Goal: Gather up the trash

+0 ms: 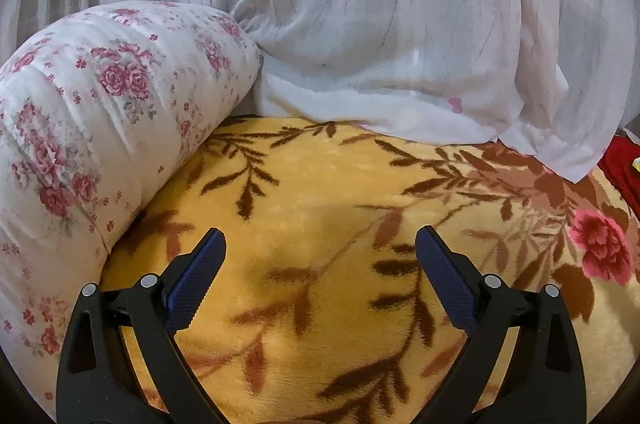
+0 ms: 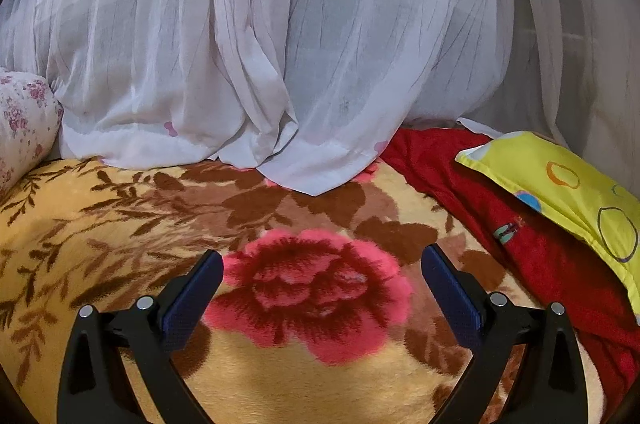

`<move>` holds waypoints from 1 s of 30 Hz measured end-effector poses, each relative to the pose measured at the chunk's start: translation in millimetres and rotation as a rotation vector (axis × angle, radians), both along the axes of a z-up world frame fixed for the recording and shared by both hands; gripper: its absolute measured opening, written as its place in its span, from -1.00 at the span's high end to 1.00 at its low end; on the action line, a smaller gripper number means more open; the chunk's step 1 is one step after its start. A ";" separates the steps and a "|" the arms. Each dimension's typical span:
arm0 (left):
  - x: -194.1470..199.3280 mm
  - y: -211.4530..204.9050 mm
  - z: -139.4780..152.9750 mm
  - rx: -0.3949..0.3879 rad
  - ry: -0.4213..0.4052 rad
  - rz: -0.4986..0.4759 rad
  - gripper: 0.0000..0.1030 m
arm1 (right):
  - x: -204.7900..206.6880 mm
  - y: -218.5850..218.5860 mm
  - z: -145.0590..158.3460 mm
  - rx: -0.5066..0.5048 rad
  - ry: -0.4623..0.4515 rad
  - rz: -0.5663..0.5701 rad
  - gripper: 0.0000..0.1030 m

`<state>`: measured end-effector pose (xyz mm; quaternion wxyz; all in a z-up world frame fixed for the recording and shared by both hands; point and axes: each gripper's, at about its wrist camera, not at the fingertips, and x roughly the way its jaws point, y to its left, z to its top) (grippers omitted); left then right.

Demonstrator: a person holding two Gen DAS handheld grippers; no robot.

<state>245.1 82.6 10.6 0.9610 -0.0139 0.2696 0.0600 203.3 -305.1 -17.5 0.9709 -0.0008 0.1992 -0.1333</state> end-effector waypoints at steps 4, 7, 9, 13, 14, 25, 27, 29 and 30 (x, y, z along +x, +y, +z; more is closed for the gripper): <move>1.7 1.9 -1.1 -0.007 0.006 0.002 -0.81 | 0.7 2.3 -0.3 -0.021 0.002 0.004 -0.90; 1.8 2.1 -0.9 -0.005 0.004 0.000 -0.81 | 0.4 2.5 -0.4 -0.020 0.001 0.002 -0.90; 1.7 2.0 -0.9 -0.005 0.004 0.002 -0.81 | 0.3 2.3 -0.2 -0.017 0.000 0.002 -0.90; 1.3 2.0 -1.6 -0.003 0.005 -0.001 -0.81 | 0.5 2.7 0.0 -0.015 -0.002 0.003 -0.90; 1.1 1.8 -1.6 -0.003 0.006 -0.002 -0.81 | 0.5 2.7 0.0 -0.015 -0.002 0.004 -0.90; 2.0 1.5 -3.5 -0.001 0.012 -0.014 -0.81 | 2.1 1.8 -0.4 -0.015 0.002 0.006 -0.90; 1.6 0.5 -3.8 -0.001 0.015 -0.015 -0.81 | 2.0 1.6 -0.4 -0.016 0.002 0.007 -0.90; 2.0 -0.7 -4.5 0.001 0.019 -0.019 -0.81 | 1.5 1.5 -0.4 -0.016 0.001 0.006 -0.90; 1.6 -1.2 -4.5 0.002 0.019 -0.019 -0.81 | 1.9 1.2 -0.4 -0.015 0.002 0.006 -0.90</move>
